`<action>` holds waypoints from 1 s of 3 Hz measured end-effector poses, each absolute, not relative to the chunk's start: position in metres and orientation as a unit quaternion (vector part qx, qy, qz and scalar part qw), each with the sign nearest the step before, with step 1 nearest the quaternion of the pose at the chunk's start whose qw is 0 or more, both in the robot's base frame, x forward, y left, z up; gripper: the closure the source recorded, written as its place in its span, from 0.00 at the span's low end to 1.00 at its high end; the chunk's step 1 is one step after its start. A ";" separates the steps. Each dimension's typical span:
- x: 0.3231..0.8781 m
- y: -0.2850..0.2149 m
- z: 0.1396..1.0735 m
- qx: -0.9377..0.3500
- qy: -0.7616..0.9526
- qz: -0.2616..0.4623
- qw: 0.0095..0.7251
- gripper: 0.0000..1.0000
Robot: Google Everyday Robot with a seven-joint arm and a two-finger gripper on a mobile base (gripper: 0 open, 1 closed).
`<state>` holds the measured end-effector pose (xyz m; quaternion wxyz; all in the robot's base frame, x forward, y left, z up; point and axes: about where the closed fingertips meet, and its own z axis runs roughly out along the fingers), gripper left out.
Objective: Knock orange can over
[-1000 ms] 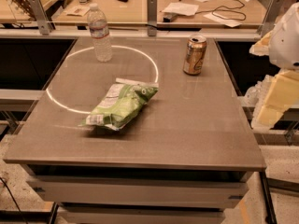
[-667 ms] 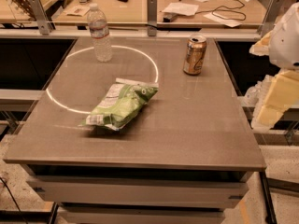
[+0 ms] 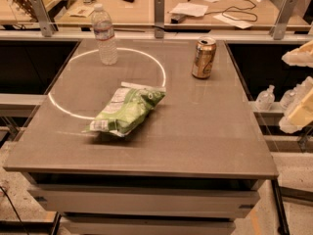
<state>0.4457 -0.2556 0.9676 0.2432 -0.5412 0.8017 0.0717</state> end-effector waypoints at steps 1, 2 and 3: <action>0.449 -0.272 0.970 -0.500 0.797 0.140 0.309 0.00; 0.451 -0.276 0.977 -0.464 0.781 0.198 0.367 0.00; 0.454 -0.273 0.977 -0.434 0.771 0.237 0.401 0.00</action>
Offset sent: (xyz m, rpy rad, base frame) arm 0.0065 -0.0339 0.0228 0.6060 -0.1028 -0.0884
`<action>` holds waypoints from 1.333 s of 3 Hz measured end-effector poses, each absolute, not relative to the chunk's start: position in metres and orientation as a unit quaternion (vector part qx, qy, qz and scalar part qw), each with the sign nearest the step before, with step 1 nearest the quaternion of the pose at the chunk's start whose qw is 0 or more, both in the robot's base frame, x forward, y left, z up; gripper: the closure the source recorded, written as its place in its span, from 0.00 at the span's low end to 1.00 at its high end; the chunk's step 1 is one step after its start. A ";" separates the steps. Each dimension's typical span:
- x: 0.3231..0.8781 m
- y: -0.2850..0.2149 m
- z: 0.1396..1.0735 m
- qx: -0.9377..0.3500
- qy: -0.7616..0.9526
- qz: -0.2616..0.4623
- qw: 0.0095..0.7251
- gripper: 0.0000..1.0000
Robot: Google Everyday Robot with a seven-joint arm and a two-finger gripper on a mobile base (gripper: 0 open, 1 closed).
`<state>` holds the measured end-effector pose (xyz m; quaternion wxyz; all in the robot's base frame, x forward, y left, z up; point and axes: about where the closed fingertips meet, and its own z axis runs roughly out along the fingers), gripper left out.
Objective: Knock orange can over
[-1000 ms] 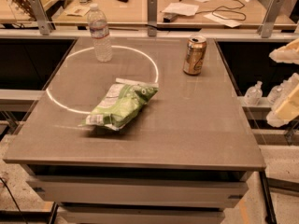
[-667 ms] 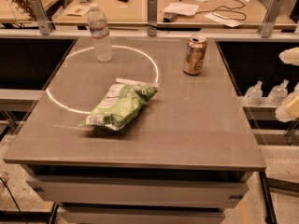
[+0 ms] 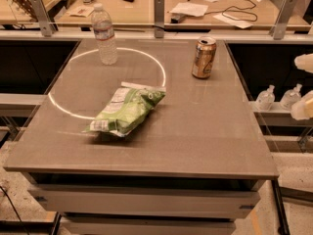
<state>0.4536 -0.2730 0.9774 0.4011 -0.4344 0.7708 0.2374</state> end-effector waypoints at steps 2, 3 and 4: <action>0.460 -0.258 0.960 -0.407 0.736 0.261 0.474 0.00; 0.460 -0.258 0.960 -0.407 0.736 0.261 0.474 0.00; 0.467 -0.261 0.961 -0.387 0.736 0.267 0.487 0.00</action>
Offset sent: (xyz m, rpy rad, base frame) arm 0.0097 0.0140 -0.0331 0.1951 -0.1760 -0.0432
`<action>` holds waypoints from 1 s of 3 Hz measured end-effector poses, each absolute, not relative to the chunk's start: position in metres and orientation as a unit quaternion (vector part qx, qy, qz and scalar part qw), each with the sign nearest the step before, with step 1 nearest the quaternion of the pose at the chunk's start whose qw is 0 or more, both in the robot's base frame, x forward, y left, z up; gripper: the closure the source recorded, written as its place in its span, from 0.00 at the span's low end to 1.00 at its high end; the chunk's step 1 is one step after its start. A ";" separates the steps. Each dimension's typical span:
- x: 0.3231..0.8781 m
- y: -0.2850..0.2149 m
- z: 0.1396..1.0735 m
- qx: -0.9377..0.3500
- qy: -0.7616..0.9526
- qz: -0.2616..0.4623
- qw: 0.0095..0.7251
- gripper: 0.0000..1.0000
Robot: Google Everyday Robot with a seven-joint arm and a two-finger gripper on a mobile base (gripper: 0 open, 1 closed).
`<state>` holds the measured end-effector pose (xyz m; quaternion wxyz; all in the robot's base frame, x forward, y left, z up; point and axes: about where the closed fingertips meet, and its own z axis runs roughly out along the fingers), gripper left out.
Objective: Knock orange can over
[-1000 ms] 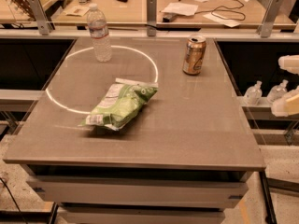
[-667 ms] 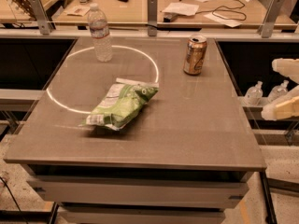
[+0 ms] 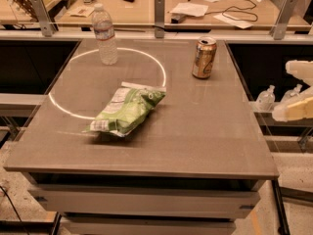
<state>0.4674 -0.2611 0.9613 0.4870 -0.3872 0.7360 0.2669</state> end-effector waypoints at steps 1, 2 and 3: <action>0.484 -0.269 0.967 -0.373 0.725 0.277 0.509 0.00; 0.503 -0.283 0.971 -0.359 0.717 0.279 0.528 0.00; 0.522 -0.290 0.964 -0.361 0.715 0.280 0.530 0.00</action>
Offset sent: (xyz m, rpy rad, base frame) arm 0.0575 -0.0465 0.0138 0.1302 -0.0851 -0.0732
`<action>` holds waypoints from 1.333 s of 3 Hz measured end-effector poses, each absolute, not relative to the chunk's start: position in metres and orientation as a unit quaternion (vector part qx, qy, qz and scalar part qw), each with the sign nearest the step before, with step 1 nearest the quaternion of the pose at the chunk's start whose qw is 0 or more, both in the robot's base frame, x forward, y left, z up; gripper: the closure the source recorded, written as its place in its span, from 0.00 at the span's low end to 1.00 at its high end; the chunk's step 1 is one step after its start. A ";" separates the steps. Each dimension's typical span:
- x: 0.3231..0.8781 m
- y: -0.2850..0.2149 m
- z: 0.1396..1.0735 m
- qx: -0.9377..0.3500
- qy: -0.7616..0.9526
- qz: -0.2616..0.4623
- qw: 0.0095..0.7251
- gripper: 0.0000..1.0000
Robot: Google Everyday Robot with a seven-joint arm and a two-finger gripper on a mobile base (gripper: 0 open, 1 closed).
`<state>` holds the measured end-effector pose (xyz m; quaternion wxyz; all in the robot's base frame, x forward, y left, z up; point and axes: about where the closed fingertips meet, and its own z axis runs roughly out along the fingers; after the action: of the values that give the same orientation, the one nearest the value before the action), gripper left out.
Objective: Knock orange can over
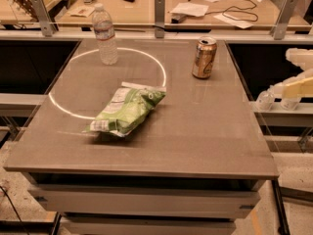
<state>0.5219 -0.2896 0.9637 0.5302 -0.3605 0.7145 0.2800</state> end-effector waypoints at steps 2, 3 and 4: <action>0.562 -0.280 0.953 -0.382 0.705 0.296 0.519 0.00; 0.578 -0.265 0.960 -0.403 0.707 0.290 0.504 0.00; 0.591 -0.256 0.965 -0.417 0.705 0.292 0.494 0.00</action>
Offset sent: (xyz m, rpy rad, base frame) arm 0.0653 0.0165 -0.0119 -0.0054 0.0069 0.0966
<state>0.5909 -0.2560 0.9649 0.4942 -0.4173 0.7046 0.2918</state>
